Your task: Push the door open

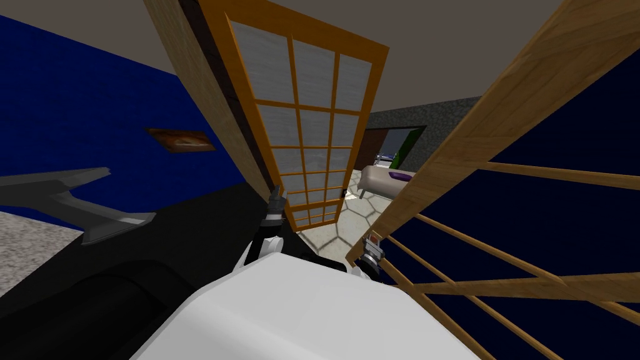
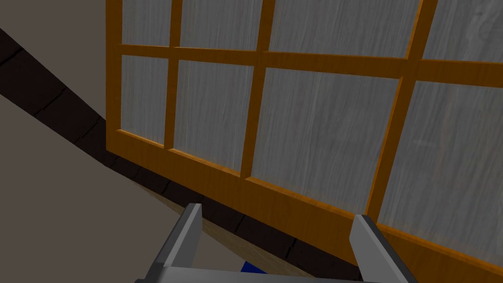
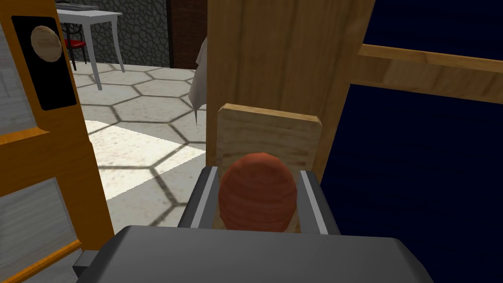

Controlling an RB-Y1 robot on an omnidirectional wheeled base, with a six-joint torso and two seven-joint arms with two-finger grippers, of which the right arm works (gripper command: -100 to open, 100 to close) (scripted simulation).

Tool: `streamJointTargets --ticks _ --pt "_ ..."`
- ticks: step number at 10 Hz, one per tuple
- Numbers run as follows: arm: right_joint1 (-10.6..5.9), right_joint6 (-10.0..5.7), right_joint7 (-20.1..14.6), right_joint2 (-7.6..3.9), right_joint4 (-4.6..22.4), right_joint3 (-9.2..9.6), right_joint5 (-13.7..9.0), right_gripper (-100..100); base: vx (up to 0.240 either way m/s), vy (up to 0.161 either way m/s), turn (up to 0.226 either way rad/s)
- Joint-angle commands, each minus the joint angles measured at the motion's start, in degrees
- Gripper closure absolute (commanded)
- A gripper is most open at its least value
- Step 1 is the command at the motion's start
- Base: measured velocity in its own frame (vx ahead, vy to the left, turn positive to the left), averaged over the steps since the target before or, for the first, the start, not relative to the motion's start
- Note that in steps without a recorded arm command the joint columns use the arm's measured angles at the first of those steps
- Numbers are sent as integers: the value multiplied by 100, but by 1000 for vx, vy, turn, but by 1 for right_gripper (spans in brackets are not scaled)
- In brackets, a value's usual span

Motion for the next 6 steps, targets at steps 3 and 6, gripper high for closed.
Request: streamJointTargets --ticks 3,6 --pt "101 -19 86 -74 -181 -122 -40 100 9 -8 6" --pt "31 -46 120 -31 -120 -376 -91 100 33 -16 32"
